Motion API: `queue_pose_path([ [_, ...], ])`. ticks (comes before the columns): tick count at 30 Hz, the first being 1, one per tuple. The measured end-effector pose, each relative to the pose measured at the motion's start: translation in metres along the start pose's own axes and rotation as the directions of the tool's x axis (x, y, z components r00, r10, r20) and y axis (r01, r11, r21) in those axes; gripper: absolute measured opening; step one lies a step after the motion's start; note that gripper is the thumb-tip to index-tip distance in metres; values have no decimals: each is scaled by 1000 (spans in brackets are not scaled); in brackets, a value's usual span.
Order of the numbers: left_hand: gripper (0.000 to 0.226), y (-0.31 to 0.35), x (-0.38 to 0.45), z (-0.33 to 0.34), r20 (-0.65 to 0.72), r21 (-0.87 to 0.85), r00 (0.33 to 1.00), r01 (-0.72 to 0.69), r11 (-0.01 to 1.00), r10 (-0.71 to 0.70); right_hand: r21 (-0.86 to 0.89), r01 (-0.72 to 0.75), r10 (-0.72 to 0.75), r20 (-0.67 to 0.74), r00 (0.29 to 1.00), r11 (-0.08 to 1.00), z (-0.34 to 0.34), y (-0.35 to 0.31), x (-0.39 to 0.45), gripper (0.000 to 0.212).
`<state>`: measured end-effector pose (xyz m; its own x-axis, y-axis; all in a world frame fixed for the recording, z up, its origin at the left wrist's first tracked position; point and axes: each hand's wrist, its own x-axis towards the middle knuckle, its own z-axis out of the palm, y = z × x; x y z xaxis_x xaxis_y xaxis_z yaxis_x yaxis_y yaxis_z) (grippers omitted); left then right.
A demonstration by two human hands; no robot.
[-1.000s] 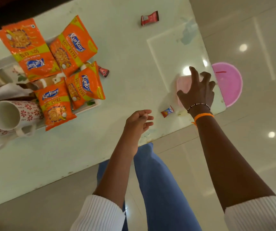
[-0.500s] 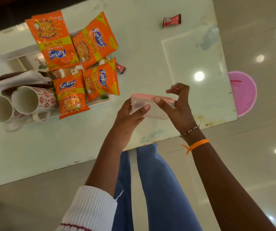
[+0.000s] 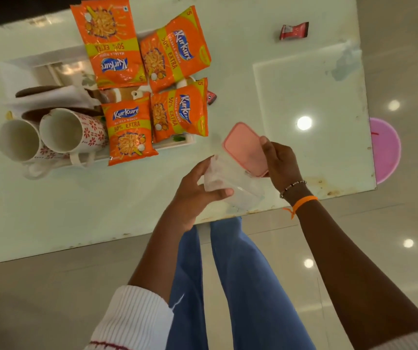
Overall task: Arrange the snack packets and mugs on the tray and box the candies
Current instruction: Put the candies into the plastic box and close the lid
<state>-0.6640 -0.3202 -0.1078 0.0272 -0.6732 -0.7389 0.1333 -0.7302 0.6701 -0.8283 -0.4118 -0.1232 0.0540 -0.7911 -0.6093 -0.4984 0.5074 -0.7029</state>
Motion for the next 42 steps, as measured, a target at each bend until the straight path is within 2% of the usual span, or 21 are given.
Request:
queue_pose_path([
  [2,79,-7,-4,1,-28,10,1000,-4,1000,4,-99,-65,61,-51,997,993,3,5,17,45],
  [5,83,-15,-8,-1,-81,-72,997,-5,997,-1,-318,-117,80,-125,989,941,5,6,40,24],
  [6,84,-18,-9,-3,-106,-81,994,-7,997,-2,-389,-119,58,-165,985,914,6,3,45,21],
  [8,84,-23,-10,-9,-157,-69,988,-23,997,12,-588,12,-140,-172,975,809,14,-10,55,33],
  [10,84,-25,-10,-15,-195,-10,980,-42,999,39,-705,269,-368,12,930,656,28,-25,64,53],
  [11,83,-25,-11,-18,-208,31,977,-50,998,55,-709,387,-414,146,899,589,36,-34,69,63],
  [13,83,-25,-11,-21,-220,90,972,-68,994,87,-701,535,-382,384,840,471,51,-47,79,72],
  [14,84,-24,-12,-22,-218,105,971,-77,992,98,-705,567,-338,458,822,426,56,-50,86,71],
  [17,84,-21,-12,-22,-193,137,974,-96,986,121,-718,589,-294,510,808,370,62,-54,104,59],
  [19,85,-18,-10,-21,-176,153,976,-102,983,129,-739,551,-370,423,827,387,58,-53,111,48],
  [22,86,-12,-6,-13,-148,167,981,-102,981,128,-801,396,-432,193,881,449,42,-45,109,26],
  [24,87,-8,-3,-5,-126,169,985,-96,981,118,-756,323,-409,79,909,570,24,-36,104,18],
  [27,90,-3,2,8,-113,186,987,-95,978,117,-400,289,-329,-34,944,870,-1,-30,83,15],
  [29,91,0,6,15,-118,194,986,-90,977,115,-210,313,-322,-10,947,926,-14,-34,61,25],
  [32,89,4,10,24,-121,164,985,-101,981,122,-164,417,-393,158,906,894,-30,-34,24,22],
  [34,89,6,13,30,-122,146,984,-111,983,130,-254,509,-434,299,850,822,-34,-34,8,19],
  [36,90,9,17,34,-127,147,981,-127,981,146,-393,566,-389,445,807,725,-34,-34,5,30],
  [37,91,11,18,36,-129,146,979,-137,980,156,-440,575,-380,457,805,690,-36,-35,10,35],
  [38,91,12,20,37,-131,142,978,-145,979,164,-445,576,-407,422,810,686,-38,-38,19,34],
  [40,90,14,24,37,-134,131,976,-154,979,171,-429,574,-522,245,817,698,-41,-48,46,20],
  [42,89,16,28,39,-138,124,976,-153,980,170,-532,510,-567,66,821,676,-44,-58,87,20],
])
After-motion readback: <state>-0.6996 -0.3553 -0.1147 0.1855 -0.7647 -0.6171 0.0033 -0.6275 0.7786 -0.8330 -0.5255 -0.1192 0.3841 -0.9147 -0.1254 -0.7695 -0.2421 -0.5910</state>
